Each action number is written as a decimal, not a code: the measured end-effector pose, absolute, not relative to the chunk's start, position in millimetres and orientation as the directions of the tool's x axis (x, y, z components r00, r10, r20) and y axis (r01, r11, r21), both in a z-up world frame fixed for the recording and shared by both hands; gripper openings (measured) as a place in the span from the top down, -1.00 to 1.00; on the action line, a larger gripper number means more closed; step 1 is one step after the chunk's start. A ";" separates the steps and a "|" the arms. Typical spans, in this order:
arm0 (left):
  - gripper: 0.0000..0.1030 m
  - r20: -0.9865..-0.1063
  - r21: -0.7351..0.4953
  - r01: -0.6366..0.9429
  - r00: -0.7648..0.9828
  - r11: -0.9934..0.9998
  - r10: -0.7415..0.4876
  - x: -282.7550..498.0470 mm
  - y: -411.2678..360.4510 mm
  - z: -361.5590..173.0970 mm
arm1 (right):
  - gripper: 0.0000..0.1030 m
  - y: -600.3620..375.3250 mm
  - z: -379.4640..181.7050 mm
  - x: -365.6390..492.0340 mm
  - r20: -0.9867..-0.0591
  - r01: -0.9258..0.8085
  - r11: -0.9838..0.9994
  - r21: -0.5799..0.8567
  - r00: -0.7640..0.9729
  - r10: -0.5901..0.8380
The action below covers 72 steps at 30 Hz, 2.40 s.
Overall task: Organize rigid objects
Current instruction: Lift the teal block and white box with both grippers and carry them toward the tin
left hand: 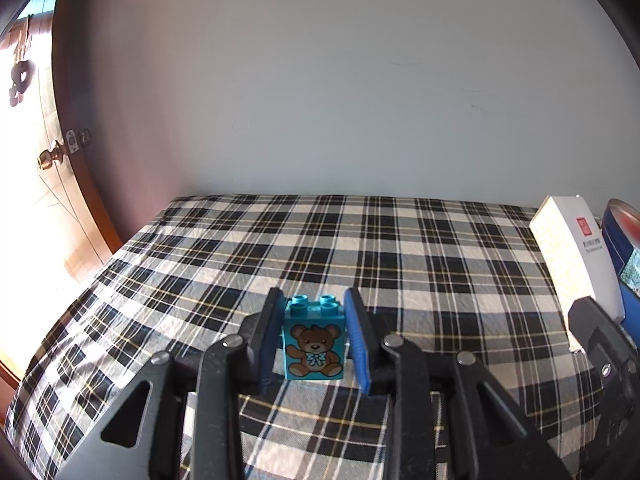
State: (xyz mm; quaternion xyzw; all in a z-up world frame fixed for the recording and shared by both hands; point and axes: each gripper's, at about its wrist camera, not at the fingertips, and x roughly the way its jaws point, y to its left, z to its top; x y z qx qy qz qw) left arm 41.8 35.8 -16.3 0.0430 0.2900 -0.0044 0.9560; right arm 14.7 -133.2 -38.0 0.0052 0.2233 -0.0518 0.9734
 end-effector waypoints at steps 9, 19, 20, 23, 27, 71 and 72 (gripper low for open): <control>0.41 -0.545 0.088 0.065 0.839 0.994 -0.007 36.1 20.3 -12.0 | 0.12 -142.4 -38.9 0.8 -0.433 0.114 0.993 -0.023 0.894 -0.113; 0.41 -0.569 0.063 0.115 0.820 0.991 -0.059 35.3 -9.0 -11.0 | 0.12 -158.6 -36.8 -15.7 -0.432 0.125 0.992 -0.033 0.893 -0.127; 0.41 -0.570 0.063 0.119 0.820 0.991 -0.062 35.0 -11.9 -11.3 | 0.12 -159.8 -36.9 -17.2 -0.431 0.127 0.991 -0.035 0.893 -0.129; 0.41 -0.571 0.063 0.133 0.818 0.989 -0.074 33.1 -22.4 -11.8 | 0.12 -167.3 -36.3 -23.0 -0.429 0.136 0.990 -0.034 0.893 -0.137; 0.41 -0.568 0.068 0.153 0.818 0.986 -0.088 28.8 -33.7 -11.9 | 0.12 -176.7 -35.4 -28.5 -0.430 0.146 0.989 -0.032 0.891 -0.146; 0.41 -0.549 0.071 0.336 0.799 0.939 -0.245 -13.0 -162.9 1.8 | 0.12 -278.1 -15.0 -92.7 -0.346 0.288 0.955 -0.065 0.892 -0.292; 0.41 -0.549 0.068 0.341 0.798 0.938 -0.250 -13.4 -166.5 2.1 | 0.12 -281.9 -14.0 -93.9 -0.340 0.295 0.953 -0.067 0.891 -0.300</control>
